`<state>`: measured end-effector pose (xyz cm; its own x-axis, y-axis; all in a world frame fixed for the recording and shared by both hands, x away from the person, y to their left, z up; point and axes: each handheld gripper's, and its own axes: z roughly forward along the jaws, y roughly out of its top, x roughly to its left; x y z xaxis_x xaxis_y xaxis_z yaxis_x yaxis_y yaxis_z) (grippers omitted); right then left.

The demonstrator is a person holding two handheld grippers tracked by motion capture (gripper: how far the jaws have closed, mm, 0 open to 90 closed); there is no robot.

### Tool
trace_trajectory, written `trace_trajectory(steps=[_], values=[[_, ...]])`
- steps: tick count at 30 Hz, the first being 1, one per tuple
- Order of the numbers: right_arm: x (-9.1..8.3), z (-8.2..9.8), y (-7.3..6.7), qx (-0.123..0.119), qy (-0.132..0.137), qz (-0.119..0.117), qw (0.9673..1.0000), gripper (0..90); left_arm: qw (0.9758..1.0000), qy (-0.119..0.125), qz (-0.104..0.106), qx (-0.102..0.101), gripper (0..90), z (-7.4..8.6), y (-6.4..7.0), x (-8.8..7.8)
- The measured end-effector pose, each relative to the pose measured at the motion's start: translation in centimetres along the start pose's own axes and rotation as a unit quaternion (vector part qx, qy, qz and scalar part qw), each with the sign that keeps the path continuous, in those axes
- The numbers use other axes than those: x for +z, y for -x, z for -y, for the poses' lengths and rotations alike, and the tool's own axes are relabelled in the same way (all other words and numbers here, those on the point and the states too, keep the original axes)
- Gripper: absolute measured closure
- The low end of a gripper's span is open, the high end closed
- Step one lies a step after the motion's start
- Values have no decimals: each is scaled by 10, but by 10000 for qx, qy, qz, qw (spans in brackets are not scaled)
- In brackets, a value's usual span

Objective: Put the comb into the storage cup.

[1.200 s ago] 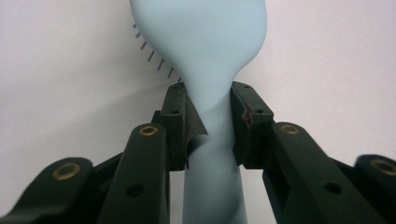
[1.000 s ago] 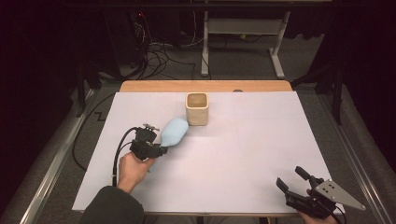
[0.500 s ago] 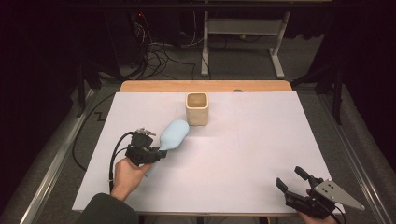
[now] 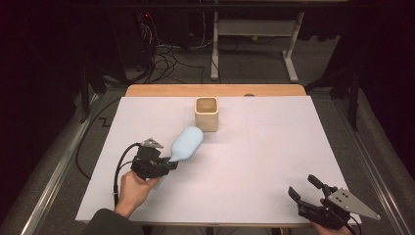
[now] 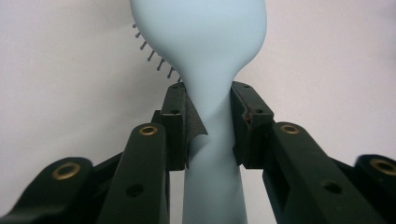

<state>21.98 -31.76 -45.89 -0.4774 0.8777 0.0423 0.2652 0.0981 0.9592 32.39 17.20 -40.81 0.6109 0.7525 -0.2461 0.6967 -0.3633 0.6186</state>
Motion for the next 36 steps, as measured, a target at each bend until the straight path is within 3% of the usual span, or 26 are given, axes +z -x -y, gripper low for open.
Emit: trace_trajectory(steps=[15, 25, 36], values=[[3, -3, -4, -133, -33, -128, 9998, 204, 9984, 283, 307, 383, 696, 7, 15, -5], [8, -10, -12, -157, -67, -402, 9990, 200, 9964, 397, 492, 557, 696, 8, 21, -3], [19, -19, -24, -234, -152, -633, 9976, 197, 9947, 506, 550, 699, 696, 12, 26, -4]])
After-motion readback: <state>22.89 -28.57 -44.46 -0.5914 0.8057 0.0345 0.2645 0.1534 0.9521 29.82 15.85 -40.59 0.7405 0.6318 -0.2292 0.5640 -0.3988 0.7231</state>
